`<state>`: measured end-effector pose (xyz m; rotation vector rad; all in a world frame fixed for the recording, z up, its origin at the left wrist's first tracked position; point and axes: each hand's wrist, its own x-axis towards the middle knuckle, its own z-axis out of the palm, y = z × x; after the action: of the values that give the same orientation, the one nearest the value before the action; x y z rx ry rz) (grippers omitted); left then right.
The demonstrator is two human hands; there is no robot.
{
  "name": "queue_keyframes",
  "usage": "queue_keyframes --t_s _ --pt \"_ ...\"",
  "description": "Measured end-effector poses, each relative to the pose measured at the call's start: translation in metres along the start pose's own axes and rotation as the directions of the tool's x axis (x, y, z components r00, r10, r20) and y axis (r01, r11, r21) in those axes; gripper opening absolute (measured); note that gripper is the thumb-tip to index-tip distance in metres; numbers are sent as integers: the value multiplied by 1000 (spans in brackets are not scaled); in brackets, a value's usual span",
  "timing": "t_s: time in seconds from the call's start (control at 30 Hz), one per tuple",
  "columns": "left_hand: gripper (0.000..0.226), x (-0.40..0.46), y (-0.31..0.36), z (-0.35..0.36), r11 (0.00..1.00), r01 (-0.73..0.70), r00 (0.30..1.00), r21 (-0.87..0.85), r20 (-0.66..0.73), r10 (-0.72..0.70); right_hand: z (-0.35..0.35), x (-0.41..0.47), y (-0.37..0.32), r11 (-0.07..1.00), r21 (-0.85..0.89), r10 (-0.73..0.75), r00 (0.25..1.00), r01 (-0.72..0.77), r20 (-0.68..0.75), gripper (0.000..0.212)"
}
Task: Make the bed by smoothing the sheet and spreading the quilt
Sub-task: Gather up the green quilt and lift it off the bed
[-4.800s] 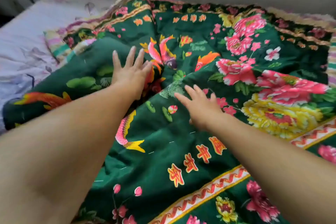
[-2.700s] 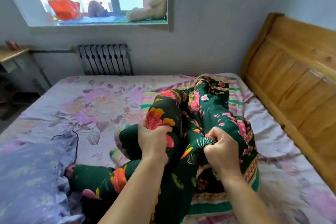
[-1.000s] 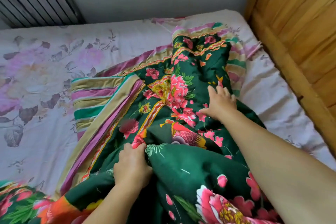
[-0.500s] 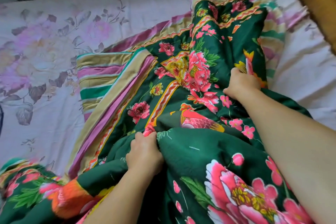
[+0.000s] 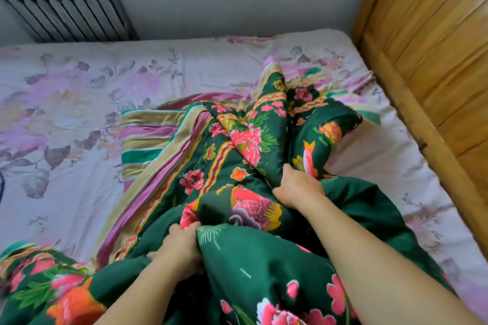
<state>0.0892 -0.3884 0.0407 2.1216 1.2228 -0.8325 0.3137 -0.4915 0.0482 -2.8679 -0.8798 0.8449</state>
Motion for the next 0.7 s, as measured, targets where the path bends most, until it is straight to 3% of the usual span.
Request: queue_keyframes --t_s 0.13,0.3,0.37,0.5,0.7 --pt "55 -35 -24 8 992 -43 998 116 -30 47 0 -60 -3 998 61 10 1000 -11 4 53" --pt "10 -85 -56 33 991 -131 970 -13 -207 126 7 -143 -8 991 110 72 997 -70 -14 51" --pt "21 -104 -69 44 984 -158 956 -80 -263 132 13 -175 -13 988 122 100 995 -96 -24 54" --pt "10 -141 -95 56 966 -237 912 -108 -367 182 21 -244 -25 976 155 162 985 -151 -65 54" --pt "21 -190 -156 68 931 -357 868 -75 -395 301 51 -360 -68 953 208 250 960 -221 -125 54"
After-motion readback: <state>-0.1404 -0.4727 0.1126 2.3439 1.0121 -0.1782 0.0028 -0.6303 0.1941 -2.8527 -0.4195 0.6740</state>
